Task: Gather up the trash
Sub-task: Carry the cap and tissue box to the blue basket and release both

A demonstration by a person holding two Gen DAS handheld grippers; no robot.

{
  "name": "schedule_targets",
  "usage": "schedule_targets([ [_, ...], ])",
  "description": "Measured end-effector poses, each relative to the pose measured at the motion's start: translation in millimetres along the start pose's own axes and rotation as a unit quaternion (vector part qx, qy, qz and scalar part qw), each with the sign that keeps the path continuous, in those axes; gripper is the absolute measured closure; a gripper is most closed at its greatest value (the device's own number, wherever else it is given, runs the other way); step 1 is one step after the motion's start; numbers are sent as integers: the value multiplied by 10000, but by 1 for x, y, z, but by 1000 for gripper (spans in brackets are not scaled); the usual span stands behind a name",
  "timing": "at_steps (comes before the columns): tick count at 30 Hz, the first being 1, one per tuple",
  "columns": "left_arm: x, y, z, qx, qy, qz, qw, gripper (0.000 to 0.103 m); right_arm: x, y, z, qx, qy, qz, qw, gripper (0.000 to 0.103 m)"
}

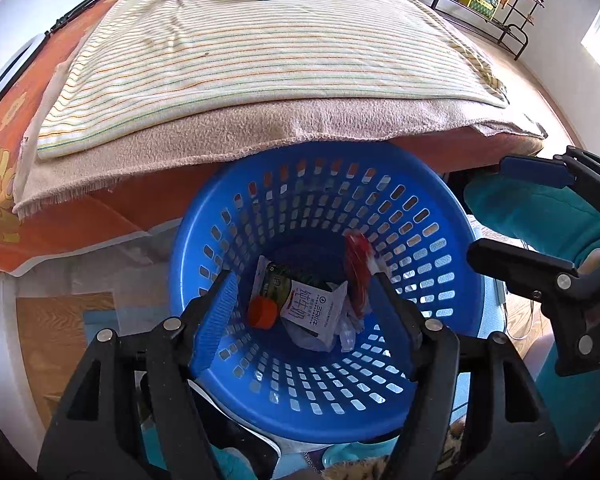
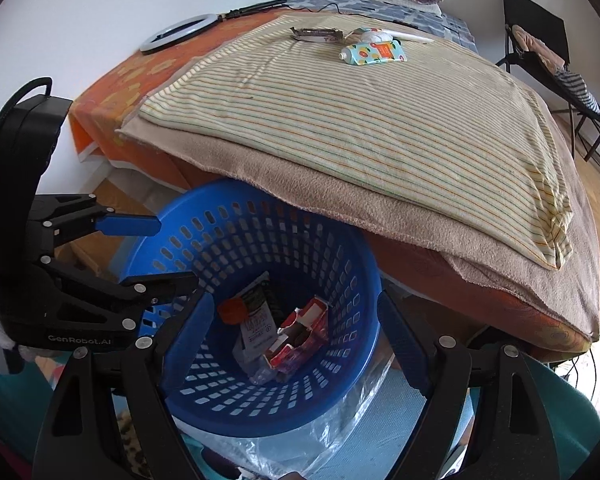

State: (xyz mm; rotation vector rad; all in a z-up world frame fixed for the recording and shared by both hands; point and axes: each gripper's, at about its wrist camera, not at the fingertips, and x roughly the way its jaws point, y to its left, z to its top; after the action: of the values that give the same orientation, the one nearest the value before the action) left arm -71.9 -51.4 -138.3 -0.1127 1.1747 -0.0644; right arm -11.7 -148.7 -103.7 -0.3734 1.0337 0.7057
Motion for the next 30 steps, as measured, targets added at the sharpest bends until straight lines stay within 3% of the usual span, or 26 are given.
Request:
schedule_targets([
  [15, 1, 4, 1, -39, -6, 60, 10000, 33, -2, -4, 2, 66, 10, -28, 10000, 19],
  [30, -14, 7, 28, -87, -244, 113, 9996, 33, -10, -16, 12, 321, -107, -231, 9992, 19],
])
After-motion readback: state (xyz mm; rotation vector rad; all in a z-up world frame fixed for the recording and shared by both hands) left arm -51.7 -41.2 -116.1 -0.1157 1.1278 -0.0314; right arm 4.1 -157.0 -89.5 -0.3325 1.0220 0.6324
